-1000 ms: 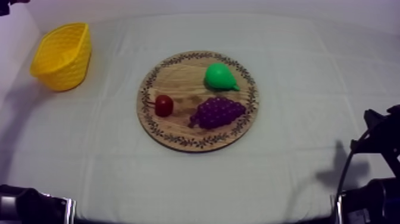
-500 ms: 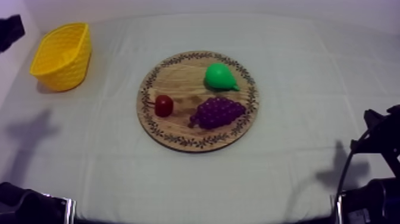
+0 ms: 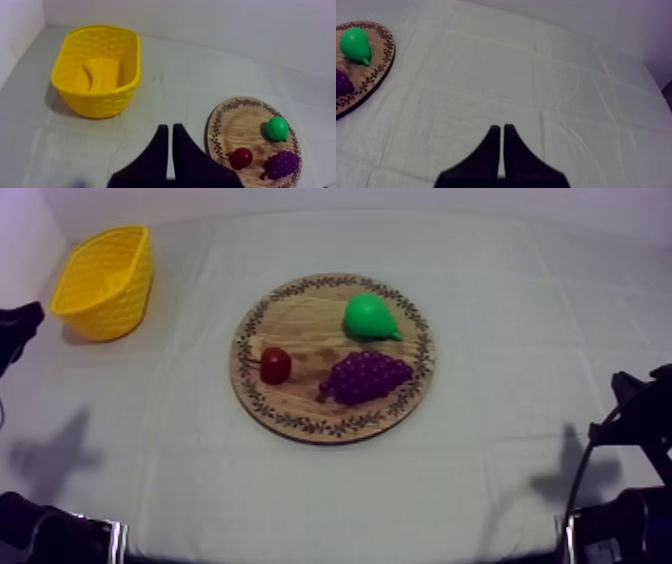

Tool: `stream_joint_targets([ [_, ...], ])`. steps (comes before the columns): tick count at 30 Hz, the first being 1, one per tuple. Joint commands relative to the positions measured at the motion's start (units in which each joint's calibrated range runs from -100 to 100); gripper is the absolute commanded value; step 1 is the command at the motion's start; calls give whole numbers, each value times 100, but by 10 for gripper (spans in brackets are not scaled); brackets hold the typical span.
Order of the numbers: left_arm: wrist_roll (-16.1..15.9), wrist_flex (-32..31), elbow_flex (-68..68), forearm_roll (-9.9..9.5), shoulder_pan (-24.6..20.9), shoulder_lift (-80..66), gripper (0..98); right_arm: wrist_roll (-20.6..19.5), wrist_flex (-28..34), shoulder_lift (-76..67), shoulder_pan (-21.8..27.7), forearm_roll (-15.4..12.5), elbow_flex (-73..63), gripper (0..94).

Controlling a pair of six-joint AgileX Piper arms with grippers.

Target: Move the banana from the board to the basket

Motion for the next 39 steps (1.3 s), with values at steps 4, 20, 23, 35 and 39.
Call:
stream_joint_targets([
  [4, -290, -363, 718, -20, 18, -1633, 2, -7, -3, -4, 3, 1, -3, 6],
  [20, -1140, -1348, 3341, 337, -64, -2878, 0, -8, 5, -4, 10, -4, -3, 6],
  [23, -772, -1356, 3386, 377, -70, -2881, 0, -8, 5, -4, 11, -4, -3, 6],
  [35, 119, -1361, 3409, 398, -72, -2882, 0, -7, 5, -4, 11, -4, -3, 6],
  [39, 74, -1361, 3410, 398, -72, -2882, 0, -7, 5, -4, 11, -4, -3, 6],
])
